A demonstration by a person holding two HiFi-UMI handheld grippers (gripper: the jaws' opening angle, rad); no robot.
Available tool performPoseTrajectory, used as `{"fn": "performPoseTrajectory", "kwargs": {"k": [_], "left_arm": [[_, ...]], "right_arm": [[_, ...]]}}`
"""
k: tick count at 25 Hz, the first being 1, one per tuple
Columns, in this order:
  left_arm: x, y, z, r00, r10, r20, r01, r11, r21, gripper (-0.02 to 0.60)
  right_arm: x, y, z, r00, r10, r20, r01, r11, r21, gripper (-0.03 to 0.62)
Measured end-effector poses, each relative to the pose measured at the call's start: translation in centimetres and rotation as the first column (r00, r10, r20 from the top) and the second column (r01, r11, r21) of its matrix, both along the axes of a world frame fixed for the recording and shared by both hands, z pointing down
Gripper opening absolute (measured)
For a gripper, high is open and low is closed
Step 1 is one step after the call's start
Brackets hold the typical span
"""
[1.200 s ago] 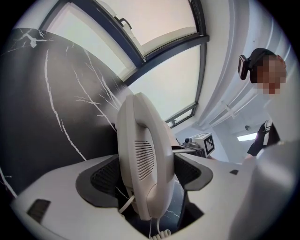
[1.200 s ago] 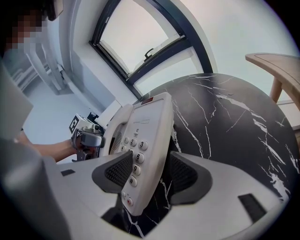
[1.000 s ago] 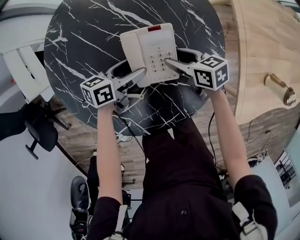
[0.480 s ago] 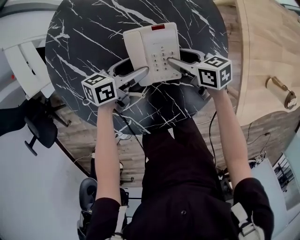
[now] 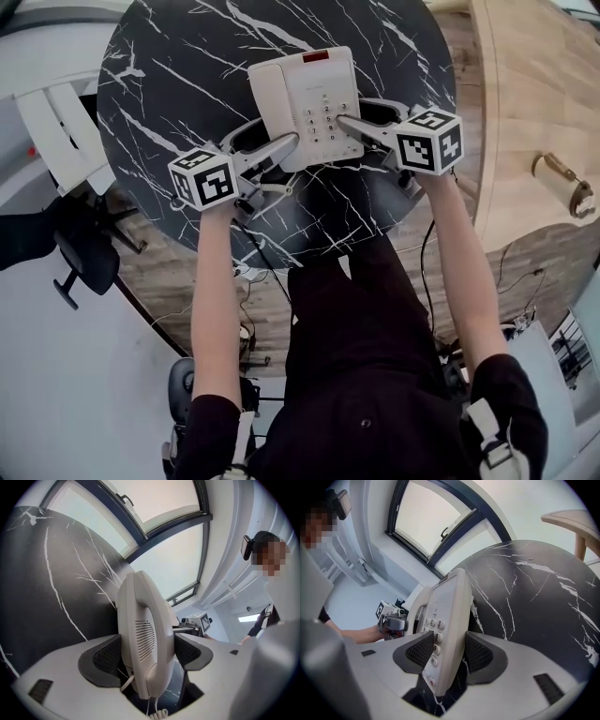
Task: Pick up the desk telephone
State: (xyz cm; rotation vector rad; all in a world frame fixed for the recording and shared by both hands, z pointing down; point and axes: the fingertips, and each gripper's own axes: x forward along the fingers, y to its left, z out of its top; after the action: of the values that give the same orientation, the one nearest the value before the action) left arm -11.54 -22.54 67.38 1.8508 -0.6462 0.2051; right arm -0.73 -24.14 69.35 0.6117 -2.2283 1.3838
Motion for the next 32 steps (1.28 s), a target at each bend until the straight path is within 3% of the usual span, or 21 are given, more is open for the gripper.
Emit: {"fn": "performPoseTrajectory", "kwargs": {"k": [5, 9, 15, 32], "left_arm": [[0.2, 1.1, -0.2, 1.000, -0.005, 0.026, 0.006, 1.000, -0.025, 0.364], [0.5, 2.2, -0.8, 0.999, -0.051, 0.016, 0.051, 0.998, -0.048, 0.359], [1.5, 4.2, -2.1, 0.999, -0.053, 0.012, 0.054, 0.997, -0.056, 0.354], [2.9, 7.6, -9.2, 0.992, -0.121, 0.029, 0.121, 0.993, -0.001, 0.350]], "right_arm": [[0.1, 0.9, 0.0, 1.000, -0.018, -0.018, 0.017, 1.000, -0.025, 0.226], [0.6, 2.2, -0.5, 1.000, 0.000, -0.004, 0.000, 0.998, -0.060, 0.225], [1.7, 4.3, -1.7, 1.000, 0.008, -0.013, -0.009, 0.997, -0.080, 0.225], [3.0, 6.9, -8.6, 1.000, -0.014, 0.028, 0.014, 1.000, -0.016, 0.225]]}}
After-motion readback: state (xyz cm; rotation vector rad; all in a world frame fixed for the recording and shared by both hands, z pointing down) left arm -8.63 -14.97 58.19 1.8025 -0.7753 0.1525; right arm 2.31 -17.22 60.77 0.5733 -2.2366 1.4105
